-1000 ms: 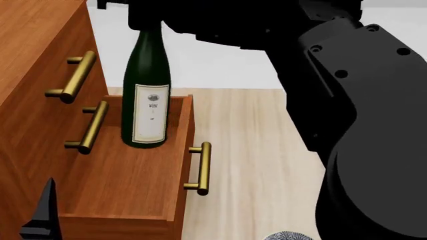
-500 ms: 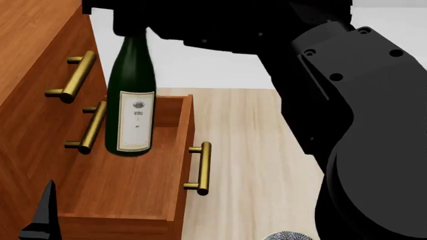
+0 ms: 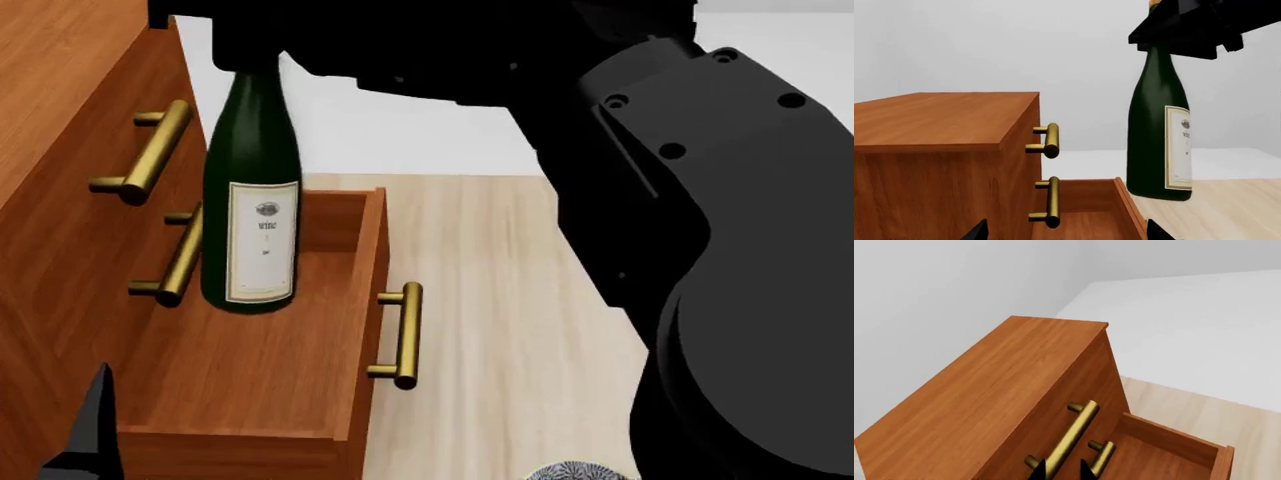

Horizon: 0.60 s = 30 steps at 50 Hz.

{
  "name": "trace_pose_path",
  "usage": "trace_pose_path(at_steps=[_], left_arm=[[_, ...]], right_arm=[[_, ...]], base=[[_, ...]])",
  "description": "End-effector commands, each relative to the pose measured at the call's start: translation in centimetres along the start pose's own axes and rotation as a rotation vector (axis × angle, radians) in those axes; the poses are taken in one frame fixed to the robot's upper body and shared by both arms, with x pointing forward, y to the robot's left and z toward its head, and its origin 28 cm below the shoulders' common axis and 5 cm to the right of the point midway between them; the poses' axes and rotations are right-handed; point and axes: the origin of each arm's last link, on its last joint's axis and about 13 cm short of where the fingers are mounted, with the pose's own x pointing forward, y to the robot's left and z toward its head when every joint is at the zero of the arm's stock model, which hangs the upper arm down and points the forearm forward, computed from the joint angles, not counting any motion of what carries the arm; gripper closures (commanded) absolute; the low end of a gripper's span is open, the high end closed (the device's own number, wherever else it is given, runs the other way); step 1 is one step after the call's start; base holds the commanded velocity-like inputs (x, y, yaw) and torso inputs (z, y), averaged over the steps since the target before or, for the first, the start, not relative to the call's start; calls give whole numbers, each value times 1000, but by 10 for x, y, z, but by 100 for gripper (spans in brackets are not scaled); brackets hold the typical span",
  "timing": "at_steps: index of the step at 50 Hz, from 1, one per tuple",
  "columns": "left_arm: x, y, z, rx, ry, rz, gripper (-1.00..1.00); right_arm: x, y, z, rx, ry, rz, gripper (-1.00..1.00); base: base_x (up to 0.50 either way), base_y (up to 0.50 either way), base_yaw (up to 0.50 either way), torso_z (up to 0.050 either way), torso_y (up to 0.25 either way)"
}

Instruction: Put the wine bottle in the bottom drawer of the cabinet.

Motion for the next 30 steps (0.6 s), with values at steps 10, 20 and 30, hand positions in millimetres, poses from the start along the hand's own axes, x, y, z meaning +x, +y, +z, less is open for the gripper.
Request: trace_pose_path(at_steps=[10,20,30], left_arm=[[-1,1,0,6,-12,-11,-100],[-2,0,1,-2,-5,-16,-100],[-1,0,-1,0,-2,-14,-100]], right_arm=[[0,5,3,-4,-17,45,100],[-1,7,4,-14,-17,54,100],[0,9,3,-20,-8,63,100]], base=[[0,0,0,0,-151],[0,0,0,0,-232],[0,0,0,0,-250]])
